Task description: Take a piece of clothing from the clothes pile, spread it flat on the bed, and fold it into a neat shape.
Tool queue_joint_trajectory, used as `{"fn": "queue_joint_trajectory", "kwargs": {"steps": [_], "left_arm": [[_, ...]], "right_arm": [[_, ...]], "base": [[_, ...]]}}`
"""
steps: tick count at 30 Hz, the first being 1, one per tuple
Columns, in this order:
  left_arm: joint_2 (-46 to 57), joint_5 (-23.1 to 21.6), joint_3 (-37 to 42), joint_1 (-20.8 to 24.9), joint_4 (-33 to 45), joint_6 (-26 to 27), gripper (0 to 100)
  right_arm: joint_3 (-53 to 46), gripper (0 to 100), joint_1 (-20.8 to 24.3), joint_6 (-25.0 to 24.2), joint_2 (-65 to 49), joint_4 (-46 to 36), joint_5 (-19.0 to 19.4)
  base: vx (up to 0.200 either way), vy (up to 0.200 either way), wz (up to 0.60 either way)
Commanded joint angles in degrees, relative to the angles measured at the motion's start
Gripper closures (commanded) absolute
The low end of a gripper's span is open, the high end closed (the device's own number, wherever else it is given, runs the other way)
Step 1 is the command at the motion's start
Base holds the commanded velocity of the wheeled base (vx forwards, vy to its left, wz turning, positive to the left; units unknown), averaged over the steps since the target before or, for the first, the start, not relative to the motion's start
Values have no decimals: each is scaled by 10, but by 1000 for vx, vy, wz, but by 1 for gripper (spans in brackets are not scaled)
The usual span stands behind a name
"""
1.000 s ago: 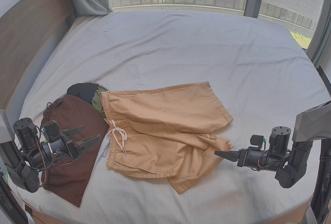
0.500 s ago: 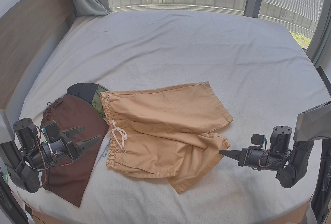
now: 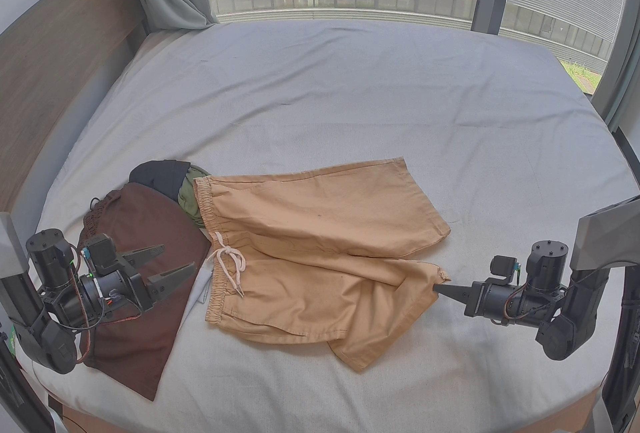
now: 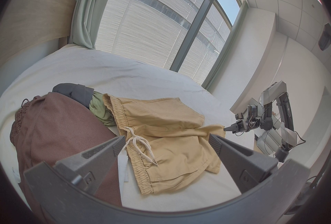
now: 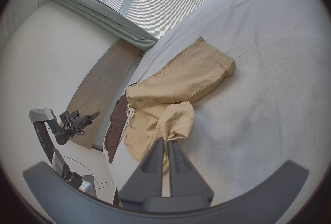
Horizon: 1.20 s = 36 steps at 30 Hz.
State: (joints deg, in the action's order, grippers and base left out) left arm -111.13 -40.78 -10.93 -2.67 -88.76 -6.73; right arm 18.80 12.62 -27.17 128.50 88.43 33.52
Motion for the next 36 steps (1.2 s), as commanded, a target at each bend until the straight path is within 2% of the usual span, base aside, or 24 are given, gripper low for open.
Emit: {"fn": "queue_joint_trajectory", "kwargs": {"steps": [1,4,8,22,36], "left_arm": [[-1,0,0,0,0,0,0],[-1,0,0,0,0,0,0],[0,1,0,0,0,0,0],[-2,1,-8,0,0,-7,0],[-31,-2,-35,1,-1,-3,0]], "right_arm": [[8,100,-26,7,3,-1,-2],[23,100,-42,9,5,-1,-7],[52,100,-53,11,21,-2,-36],[183,100,-48,7,105,0,-128],[204,100,-48,7,108,1,-132]], "base": [[0,0,0],[0,0,0],[0,0,0],[0,0,0],[0,0,0]]}}
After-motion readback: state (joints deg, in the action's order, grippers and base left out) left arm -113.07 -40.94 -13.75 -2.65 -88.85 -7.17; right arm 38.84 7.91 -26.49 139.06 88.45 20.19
